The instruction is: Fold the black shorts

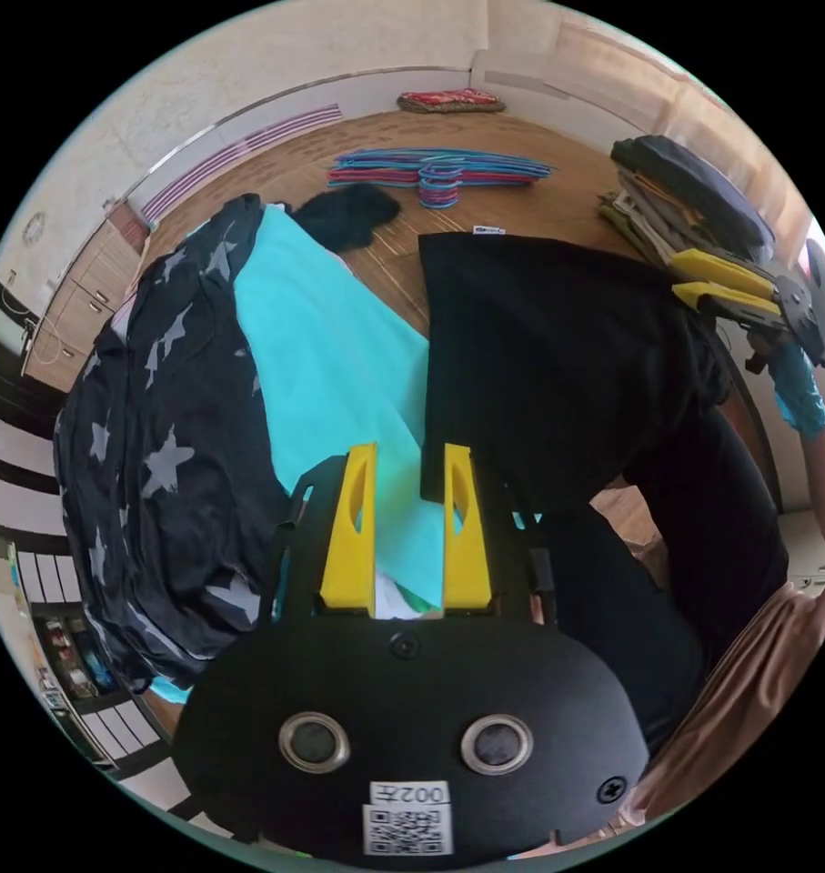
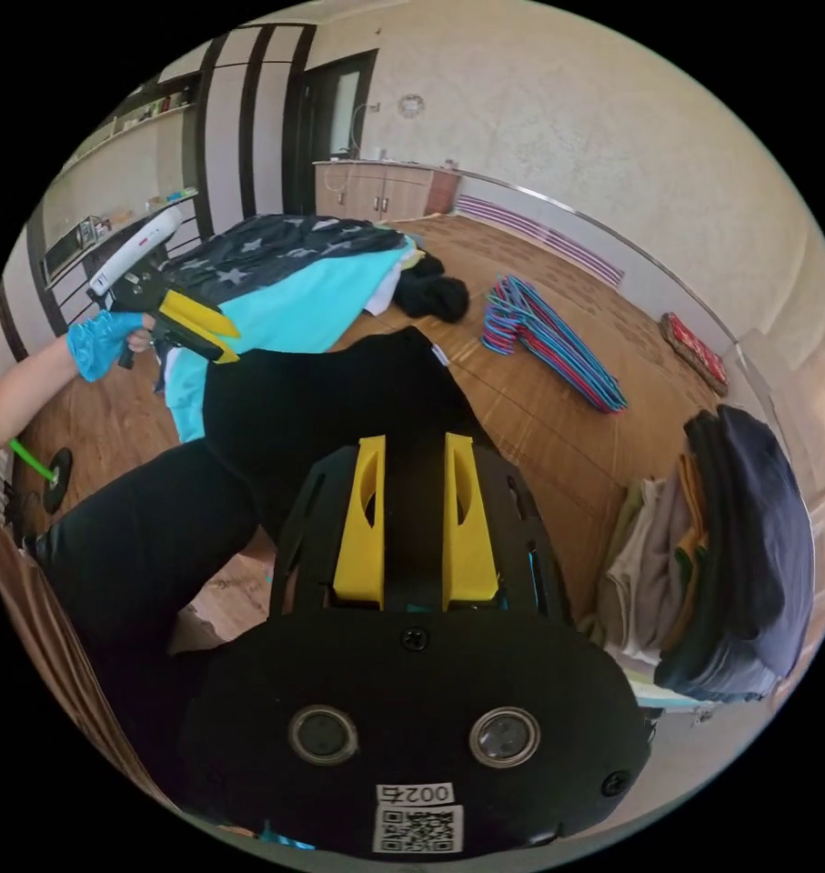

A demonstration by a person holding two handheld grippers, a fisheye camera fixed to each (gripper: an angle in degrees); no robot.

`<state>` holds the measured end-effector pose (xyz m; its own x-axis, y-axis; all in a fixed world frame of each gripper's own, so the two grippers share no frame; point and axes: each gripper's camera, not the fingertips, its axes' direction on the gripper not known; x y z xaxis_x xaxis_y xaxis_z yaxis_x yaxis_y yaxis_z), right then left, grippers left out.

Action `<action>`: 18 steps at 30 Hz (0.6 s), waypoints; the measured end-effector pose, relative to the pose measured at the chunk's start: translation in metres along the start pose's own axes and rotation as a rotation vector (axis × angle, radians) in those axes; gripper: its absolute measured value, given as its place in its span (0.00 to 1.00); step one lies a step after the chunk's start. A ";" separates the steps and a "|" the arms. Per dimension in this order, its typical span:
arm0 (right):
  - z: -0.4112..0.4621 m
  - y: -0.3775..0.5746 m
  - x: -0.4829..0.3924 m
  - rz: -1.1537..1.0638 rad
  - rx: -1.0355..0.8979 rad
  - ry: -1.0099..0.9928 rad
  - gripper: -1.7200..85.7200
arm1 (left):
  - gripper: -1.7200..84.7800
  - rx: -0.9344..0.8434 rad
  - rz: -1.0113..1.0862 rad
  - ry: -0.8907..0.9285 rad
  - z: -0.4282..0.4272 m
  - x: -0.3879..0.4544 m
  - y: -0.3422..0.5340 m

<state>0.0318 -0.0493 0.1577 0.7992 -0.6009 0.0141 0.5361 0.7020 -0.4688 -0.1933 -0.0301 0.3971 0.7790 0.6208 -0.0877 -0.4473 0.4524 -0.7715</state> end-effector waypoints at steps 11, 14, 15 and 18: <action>0.007 -0.059 -0.096 -0.172 0.042 -0.215 0.15 | 0.01 0.012 0.025 -0.016 0.020 0.009 0.042; 0.017 -0.074 -0.122 -0.211 0.046 -0.234 0.15 | 0.02 0.055 -0.007 -0.006 0.015 0.010 0.062; 0.021 -0.081 -0.130 -0.214 0.041 -0.242 0.15 | 0.02 0.074 -0.022 -0.008 0.012 0.011 0.071; 0.036 -0.099 -0.147 -0.209 0.022 -0.270 0.15 | 0.02 0.116 -0.056 -0.014 0.006 0.014 0.094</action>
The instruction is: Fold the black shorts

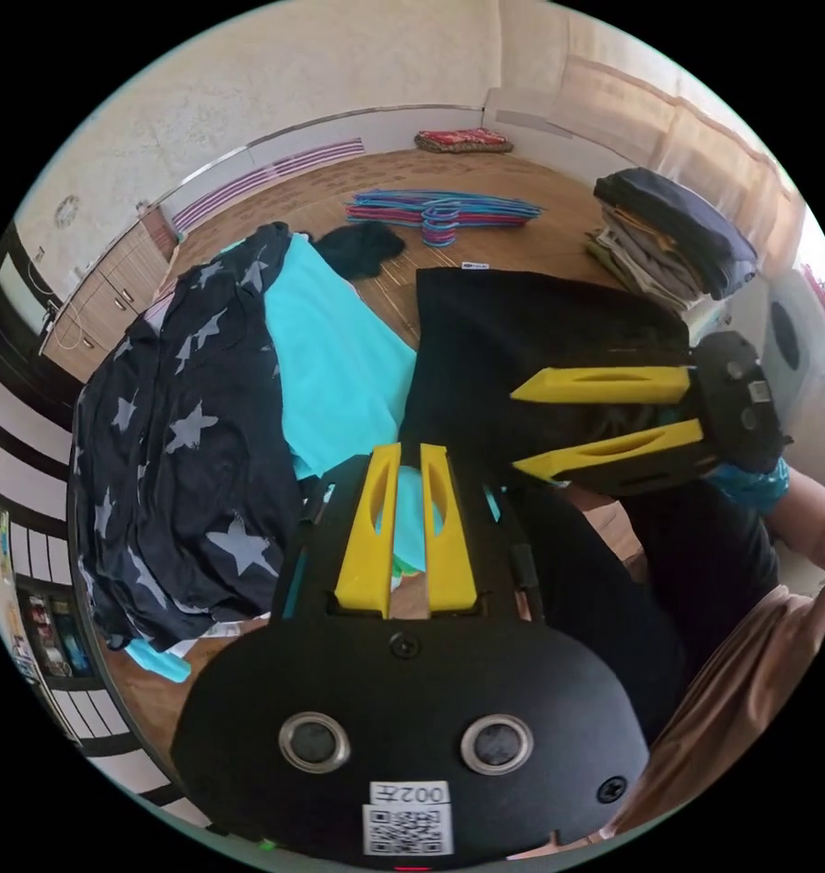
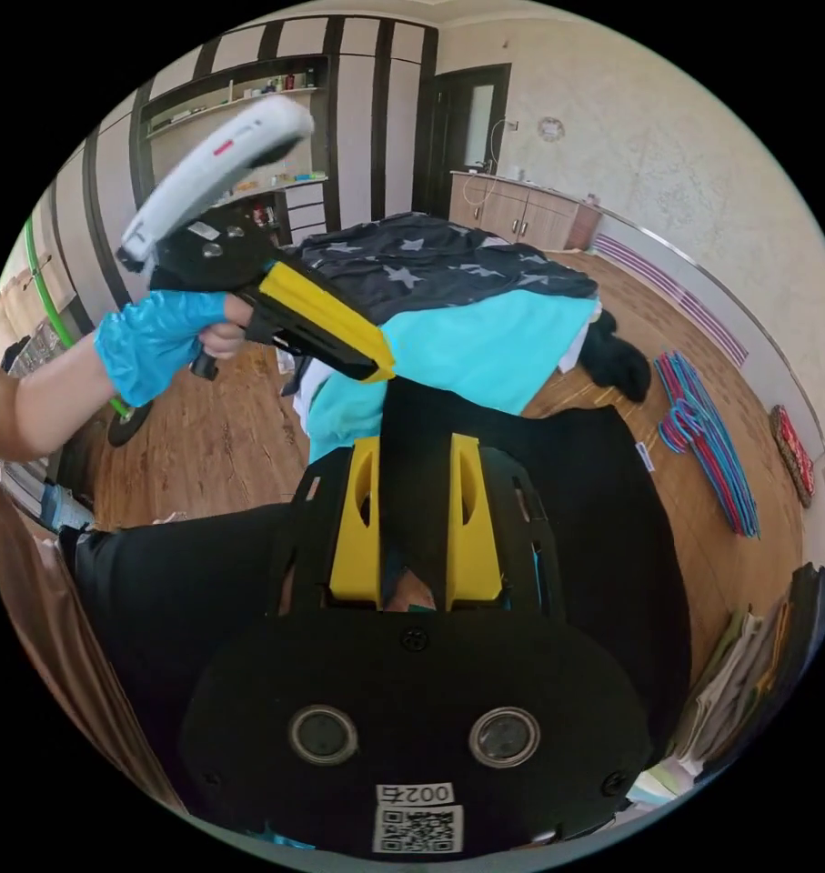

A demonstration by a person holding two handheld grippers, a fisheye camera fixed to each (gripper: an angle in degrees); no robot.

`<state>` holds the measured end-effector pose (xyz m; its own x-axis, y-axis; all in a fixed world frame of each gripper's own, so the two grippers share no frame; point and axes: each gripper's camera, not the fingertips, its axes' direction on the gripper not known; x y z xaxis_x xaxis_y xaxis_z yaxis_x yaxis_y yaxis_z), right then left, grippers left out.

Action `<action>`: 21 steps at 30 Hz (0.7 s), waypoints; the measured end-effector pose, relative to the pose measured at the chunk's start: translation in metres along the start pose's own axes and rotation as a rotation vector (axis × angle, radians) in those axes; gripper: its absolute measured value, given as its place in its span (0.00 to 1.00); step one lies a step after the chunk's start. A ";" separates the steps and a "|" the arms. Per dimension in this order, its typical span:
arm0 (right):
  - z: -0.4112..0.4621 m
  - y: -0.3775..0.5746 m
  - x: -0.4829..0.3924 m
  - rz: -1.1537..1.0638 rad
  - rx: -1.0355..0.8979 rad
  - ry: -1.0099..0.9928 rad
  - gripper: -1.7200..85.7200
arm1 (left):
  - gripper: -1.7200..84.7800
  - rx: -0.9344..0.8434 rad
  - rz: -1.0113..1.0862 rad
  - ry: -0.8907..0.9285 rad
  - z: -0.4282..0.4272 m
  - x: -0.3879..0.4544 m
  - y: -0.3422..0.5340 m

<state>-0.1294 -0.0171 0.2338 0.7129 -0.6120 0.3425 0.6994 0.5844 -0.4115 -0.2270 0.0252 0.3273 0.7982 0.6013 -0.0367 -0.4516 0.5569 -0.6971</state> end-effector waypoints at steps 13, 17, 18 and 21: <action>0.014 -0.030 0.007 0.116 -0.006 -0.019 0.04 | 0.02 0.042 -0.051 0.029 -0.002 0.019 0.072; -0.025 -0.006 0.021 0.278 0.115 0.007 0.02 | 0.02 0.036 -0.025 0.034 0.009 0.029 0.072; -0.036 0.003 0.024 0.329 0.147 0.015 0.02 | 0.03 0.036 -0.015 0.032 0.013 0.032 0.070; -0.059 0.027 0.028 0.439 0.188 0.030 0.02 | 0.04 0.031 0.001 0.027 0.028 0.041 0.062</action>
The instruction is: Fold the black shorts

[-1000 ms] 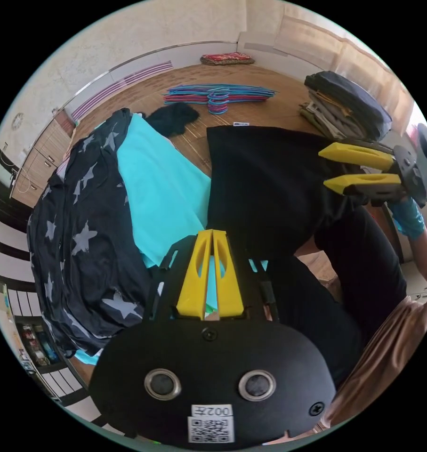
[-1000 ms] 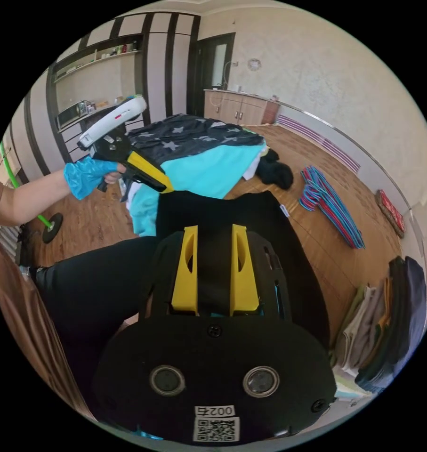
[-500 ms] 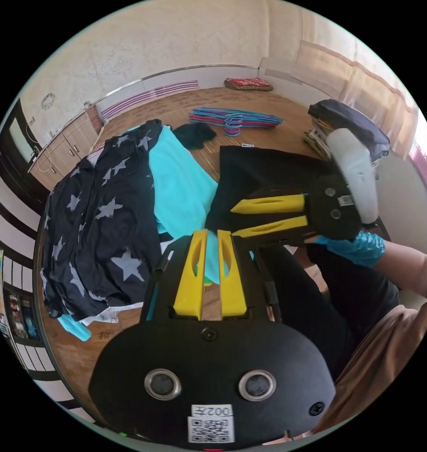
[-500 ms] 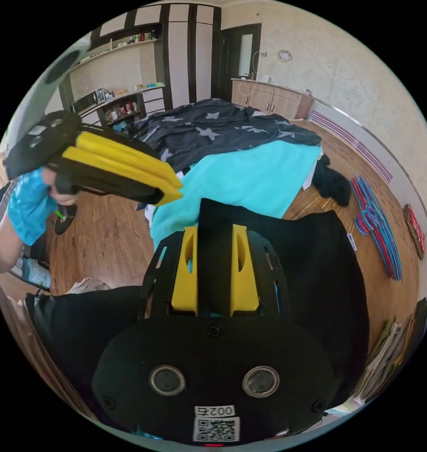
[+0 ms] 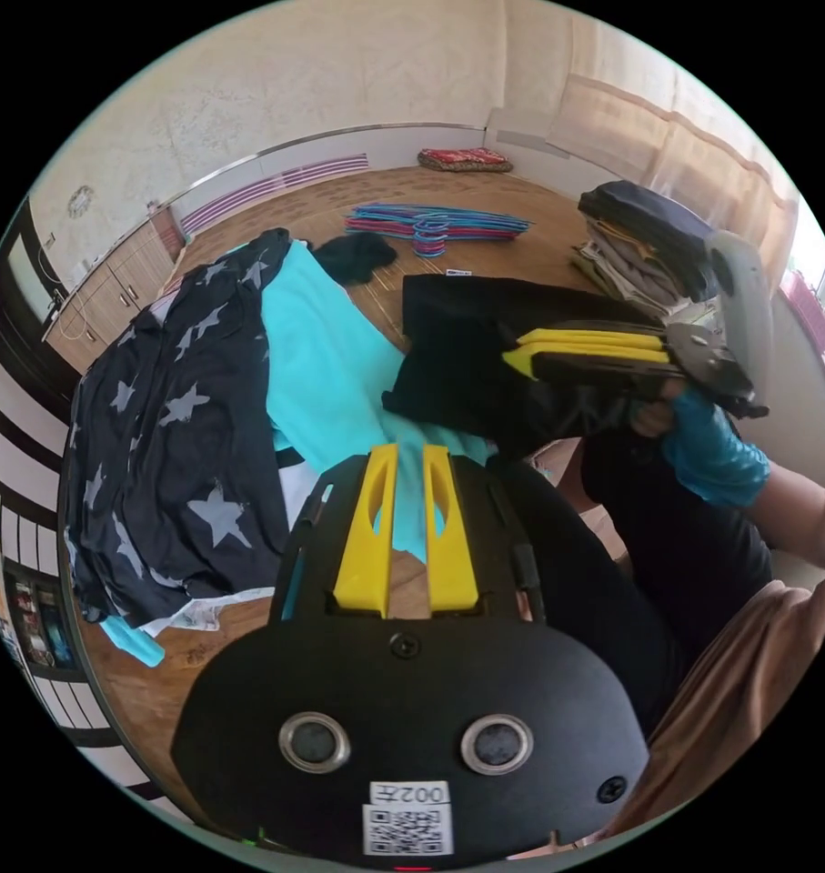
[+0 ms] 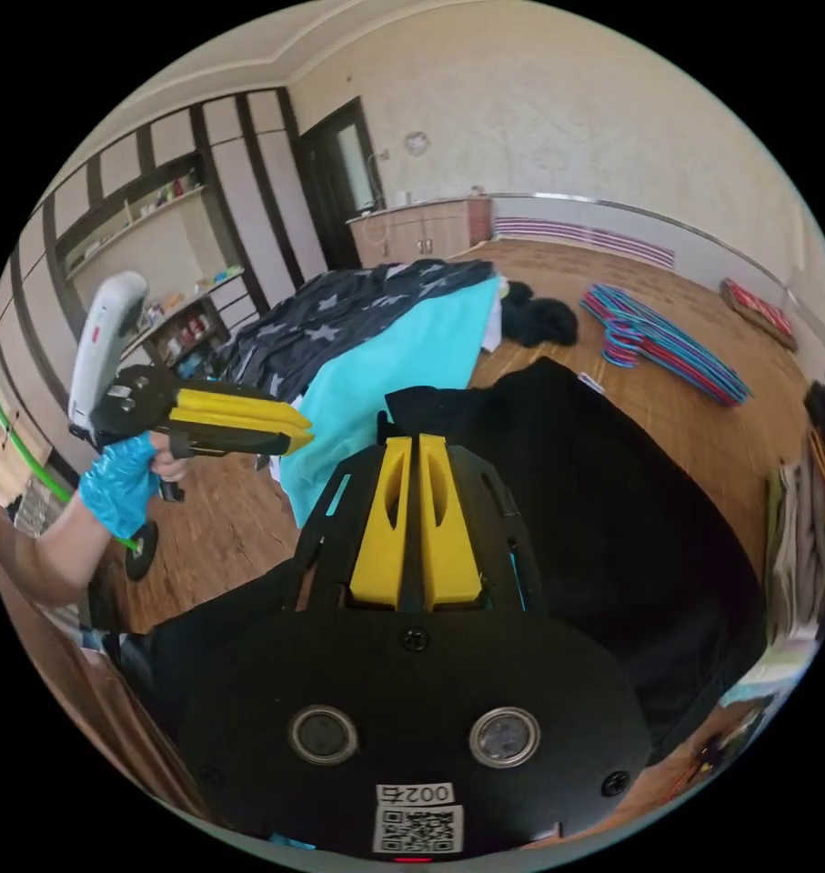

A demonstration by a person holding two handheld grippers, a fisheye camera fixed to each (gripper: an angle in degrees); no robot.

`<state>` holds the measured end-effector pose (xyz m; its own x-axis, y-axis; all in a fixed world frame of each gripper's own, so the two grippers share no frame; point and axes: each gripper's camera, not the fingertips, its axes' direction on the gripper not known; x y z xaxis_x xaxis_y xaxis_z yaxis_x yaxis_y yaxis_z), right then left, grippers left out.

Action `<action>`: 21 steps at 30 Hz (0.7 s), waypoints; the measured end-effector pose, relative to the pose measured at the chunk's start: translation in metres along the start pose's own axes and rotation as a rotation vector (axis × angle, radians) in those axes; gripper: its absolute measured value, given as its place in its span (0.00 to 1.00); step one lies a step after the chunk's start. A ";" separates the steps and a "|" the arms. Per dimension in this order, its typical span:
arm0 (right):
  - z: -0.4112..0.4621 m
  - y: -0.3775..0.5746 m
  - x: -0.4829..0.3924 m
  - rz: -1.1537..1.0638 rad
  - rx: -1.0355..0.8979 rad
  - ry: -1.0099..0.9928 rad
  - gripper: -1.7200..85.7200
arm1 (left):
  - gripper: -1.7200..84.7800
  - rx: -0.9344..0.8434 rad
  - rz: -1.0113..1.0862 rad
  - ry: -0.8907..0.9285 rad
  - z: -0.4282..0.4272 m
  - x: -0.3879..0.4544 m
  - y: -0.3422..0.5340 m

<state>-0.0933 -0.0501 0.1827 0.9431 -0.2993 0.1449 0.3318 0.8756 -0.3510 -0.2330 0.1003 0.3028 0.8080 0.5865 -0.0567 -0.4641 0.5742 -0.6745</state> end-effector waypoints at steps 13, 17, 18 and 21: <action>-0.023 0.018 -0.011 0.034 -0.002 0.016 0.02 | 0.04 -0.056 -0.079 -0.029 0.063 0.014 -0.026; -0.030 0.010 -0.022 -0.001 0.031 0.015 0.02 | 0.01 -0.056 -0.030 -0.092 0.061 0.026 -0.018; -0.032 0.007 -0.025 -0.012 0.043 0.016 0.02 | 0.01 -0.053 -0.026 -0.119 0.056 0.030 -0.013; -0.035 -0.001 -0.035 -0.041 0.072 0.002 0.02 | 0.01 -0.010 -0.050 -0.166 0.033 0.035 0.002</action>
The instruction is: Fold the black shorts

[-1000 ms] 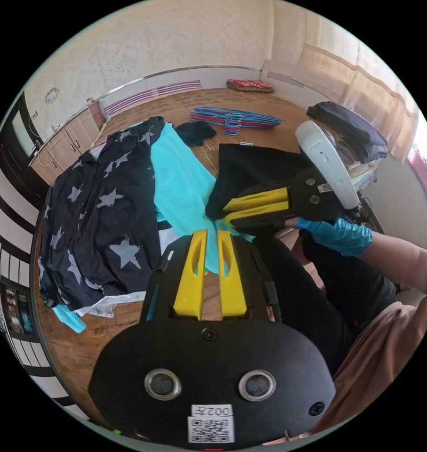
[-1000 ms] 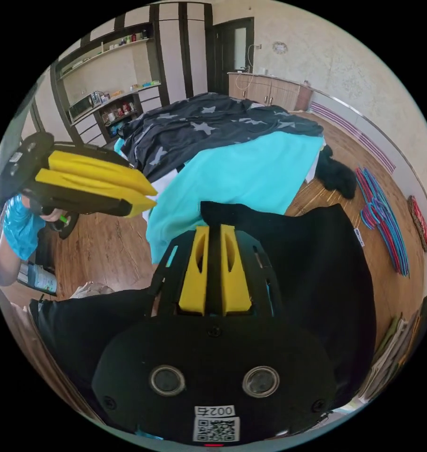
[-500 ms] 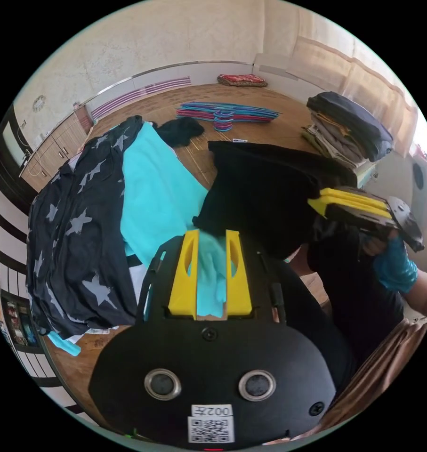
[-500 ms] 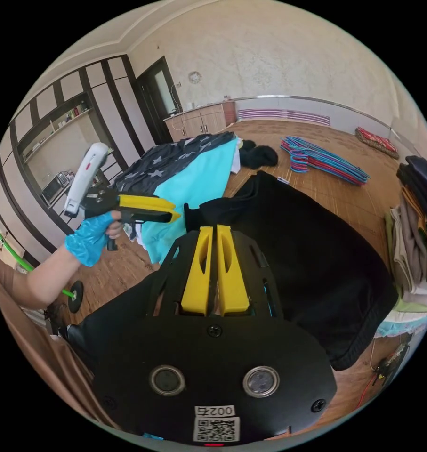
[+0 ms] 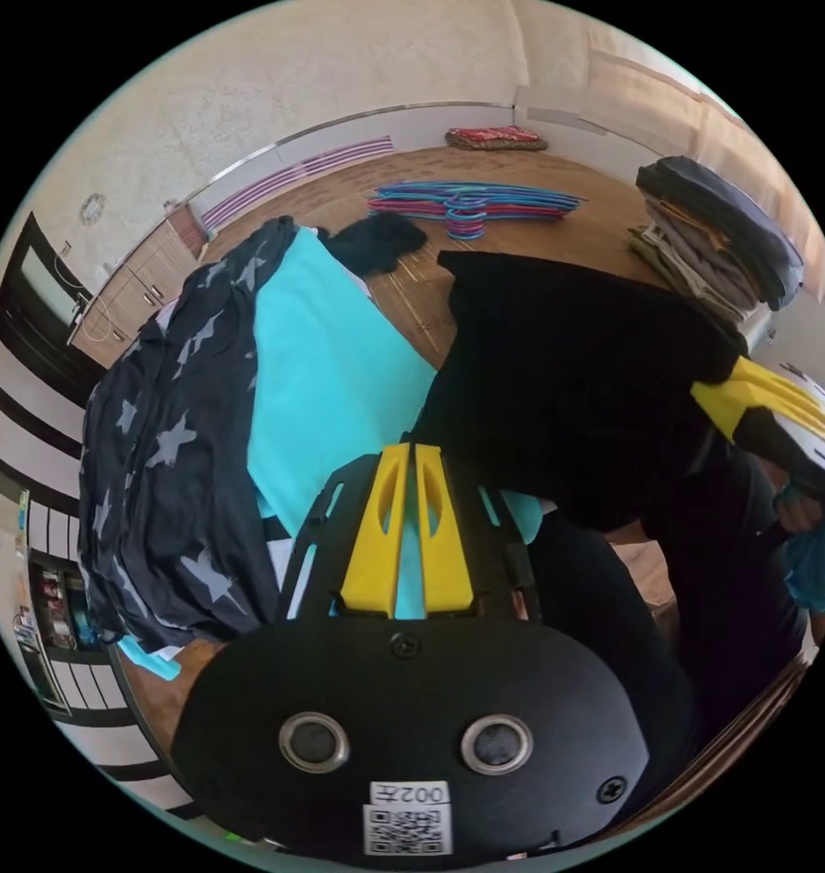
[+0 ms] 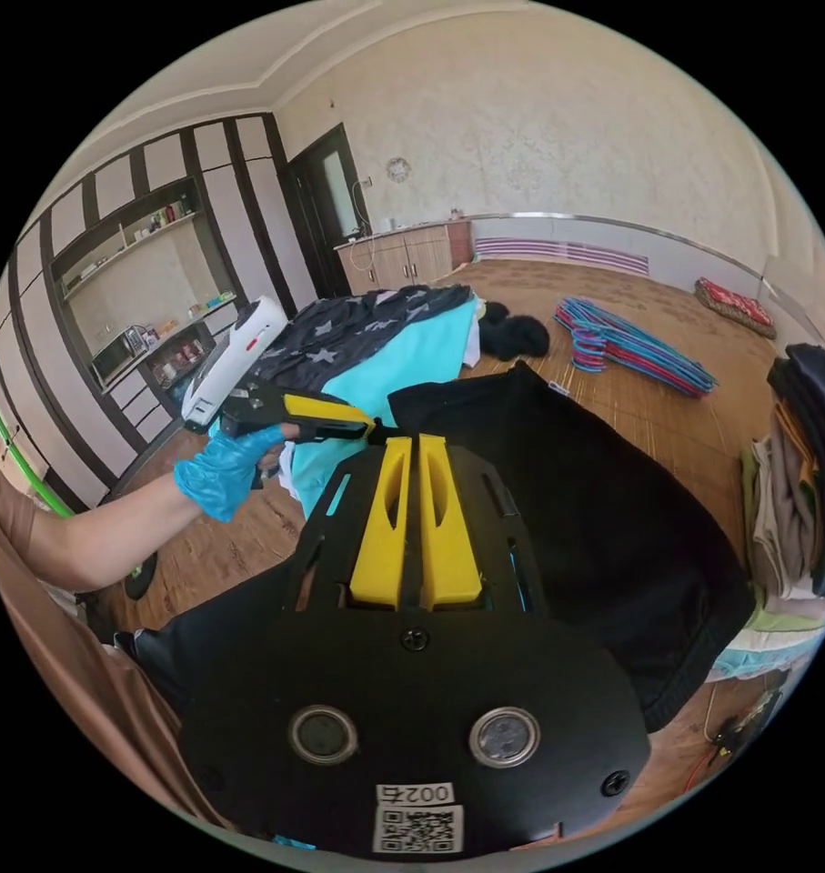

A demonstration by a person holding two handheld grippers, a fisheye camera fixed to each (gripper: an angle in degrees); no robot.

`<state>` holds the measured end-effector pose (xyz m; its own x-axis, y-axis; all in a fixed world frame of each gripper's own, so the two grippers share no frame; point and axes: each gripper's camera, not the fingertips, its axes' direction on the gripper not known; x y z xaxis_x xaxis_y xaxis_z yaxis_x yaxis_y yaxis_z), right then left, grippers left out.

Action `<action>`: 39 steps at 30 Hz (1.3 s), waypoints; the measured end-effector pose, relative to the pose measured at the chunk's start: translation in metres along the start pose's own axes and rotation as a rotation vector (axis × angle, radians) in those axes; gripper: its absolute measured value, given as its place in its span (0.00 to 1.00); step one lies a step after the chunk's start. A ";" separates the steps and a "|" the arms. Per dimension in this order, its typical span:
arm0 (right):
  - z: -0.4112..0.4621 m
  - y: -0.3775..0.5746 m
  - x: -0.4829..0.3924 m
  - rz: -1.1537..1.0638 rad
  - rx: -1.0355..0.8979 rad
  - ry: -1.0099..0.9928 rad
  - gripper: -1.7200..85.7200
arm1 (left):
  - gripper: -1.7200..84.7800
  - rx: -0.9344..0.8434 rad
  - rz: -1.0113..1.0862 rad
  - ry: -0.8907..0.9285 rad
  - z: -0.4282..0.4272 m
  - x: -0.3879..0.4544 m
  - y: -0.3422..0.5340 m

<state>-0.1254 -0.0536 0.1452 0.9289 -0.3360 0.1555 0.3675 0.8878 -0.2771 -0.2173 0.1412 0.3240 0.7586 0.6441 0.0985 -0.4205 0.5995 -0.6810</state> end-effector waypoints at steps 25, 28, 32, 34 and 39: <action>0.103 -0.011 -0.076 -0.249 -0.203 -0.222 0.09 | 0.01 0.075 -0.120 0.109 -0.030 -0.011 0.078; 0.086 0.000 -0.072 -0.326 -0.214 -0.161 0.11 | 0.01 0.072 -0.113 0.115 -0.033 -0.011 0.078; 0.066 0.022 -0.055 -0.358 -0.276 -0.046 0.12 | 0.01 0.072 -0.115 0.121 -0.037 -0.011 0.078; 0.061 0.033 -0.050 -0.362 -0.308 -0.033 0.12 | 0.01 0.070 -0.135 0.088 -0.042 -0.011 0.077; 0.069 0.062 -0.054 -0.376 -0.348 -0.014 0.13 | 0.01 0.095 -0.151 0.022 -0.065 -0.025 0.074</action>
<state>-0.1556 0.0415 0.1847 0.7299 -0.6055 0.3172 0.6714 0.5480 -0.4989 -0.2354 0.1384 0.2239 0.8270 0.5334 0.1777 -0.3454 0.7314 -0.5881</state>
